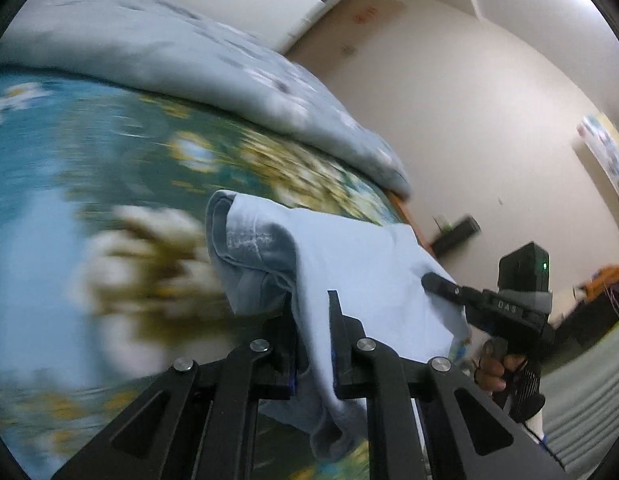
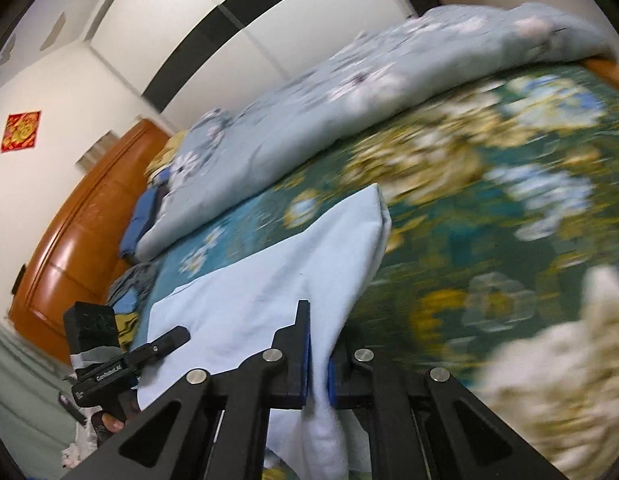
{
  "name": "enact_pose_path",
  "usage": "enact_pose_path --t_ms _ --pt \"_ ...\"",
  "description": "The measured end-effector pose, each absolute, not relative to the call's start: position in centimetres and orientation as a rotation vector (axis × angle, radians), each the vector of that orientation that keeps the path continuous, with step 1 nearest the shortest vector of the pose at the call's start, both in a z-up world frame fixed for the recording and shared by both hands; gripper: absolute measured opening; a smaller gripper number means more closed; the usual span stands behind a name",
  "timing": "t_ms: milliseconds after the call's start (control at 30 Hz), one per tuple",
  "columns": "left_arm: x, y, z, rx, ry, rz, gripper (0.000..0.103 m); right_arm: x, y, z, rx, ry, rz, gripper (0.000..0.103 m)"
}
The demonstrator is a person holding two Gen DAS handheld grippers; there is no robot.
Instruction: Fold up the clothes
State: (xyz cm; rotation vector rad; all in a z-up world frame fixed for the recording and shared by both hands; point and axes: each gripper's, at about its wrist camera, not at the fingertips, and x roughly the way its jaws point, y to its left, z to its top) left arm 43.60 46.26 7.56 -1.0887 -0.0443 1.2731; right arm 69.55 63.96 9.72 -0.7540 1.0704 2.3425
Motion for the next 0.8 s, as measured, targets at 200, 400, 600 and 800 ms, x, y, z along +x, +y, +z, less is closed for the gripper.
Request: enact_pose_path --t_ms 200,400,600,800 --pt "51.9 54.2 7.8 -1.067 0.044 1.162 0.012 78.9 69.4 10.5 -0.736 1.007 2.288 0.007" --pt "58.2 59.4 7.3 -1.044 0.108 1.091 0.012 86.0 74.3 9.7 -0.747 0.993 2.228 0.007" --pt "62.2 61.0 5.2 -1.017 0.169 1.076 0.012 90.3 77.3 8.2 -0.752 0.998 2.214 0.007" --pt "63.0 60.4 2.0 -1.075 0.209 1.071 0.013 91.7 78.6 3.7 -0.777 1.079 2.17 0.007"
